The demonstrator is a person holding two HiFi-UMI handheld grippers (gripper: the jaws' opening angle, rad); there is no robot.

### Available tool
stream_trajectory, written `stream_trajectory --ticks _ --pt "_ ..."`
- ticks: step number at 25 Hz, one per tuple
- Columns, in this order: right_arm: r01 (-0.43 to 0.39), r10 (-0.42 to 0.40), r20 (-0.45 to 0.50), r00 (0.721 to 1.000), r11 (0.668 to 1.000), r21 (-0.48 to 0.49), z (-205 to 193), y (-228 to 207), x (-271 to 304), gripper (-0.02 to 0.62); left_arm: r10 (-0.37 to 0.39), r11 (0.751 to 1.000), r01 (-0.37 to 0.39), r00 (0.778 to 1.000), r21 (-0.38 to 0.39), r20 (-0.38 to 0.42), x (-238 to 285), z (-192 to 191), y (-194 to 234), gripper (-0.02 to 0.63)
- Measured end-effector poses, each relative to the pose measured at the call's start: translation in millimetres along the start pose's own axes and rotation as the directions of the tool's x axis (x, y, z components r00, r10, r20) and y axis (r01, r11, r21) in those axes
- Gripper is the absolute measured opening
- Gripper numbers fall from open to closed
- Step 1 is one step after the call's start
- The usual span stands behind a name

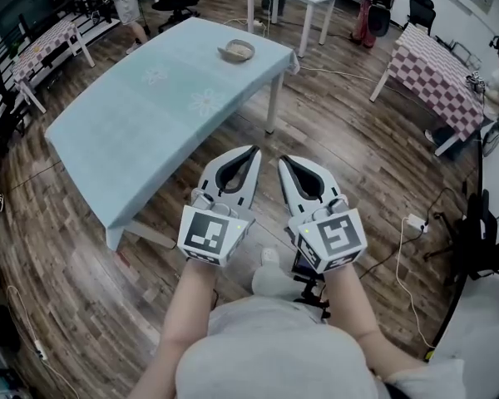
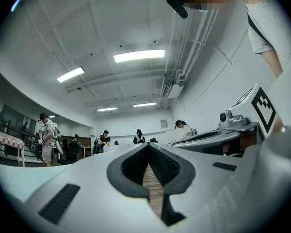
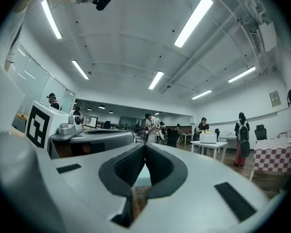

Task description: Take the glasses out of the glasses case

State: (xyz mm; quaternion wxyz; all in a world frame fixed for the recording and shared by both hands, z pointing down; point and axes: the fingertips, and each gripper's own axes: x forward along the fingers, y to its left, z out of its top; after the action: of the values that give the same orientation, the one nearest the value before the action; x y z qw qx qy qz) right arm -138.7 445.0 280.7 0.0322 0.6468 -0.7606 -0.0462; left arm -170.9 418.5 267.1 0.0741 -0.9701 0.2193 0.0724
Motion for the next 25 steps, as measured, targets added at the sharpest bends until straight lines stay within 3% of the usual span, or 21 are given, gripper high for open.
stream_trajectory --ticks 15,25 --pt "-0.061 0.061 -0.007 0.998 0.998 0.003 -12 -77 71 0.007 0.038 0.999 -0.038 0.999 -0.008 -0.021 96 -27 37 0.008" --pt "-0.12 0.12 -0.006 0.993 0.993 -0.003 -21 -131 107 0.008 0.109 0.994 -0.109 0.994 -0.003 -0.027 156 -37 59 0.008"
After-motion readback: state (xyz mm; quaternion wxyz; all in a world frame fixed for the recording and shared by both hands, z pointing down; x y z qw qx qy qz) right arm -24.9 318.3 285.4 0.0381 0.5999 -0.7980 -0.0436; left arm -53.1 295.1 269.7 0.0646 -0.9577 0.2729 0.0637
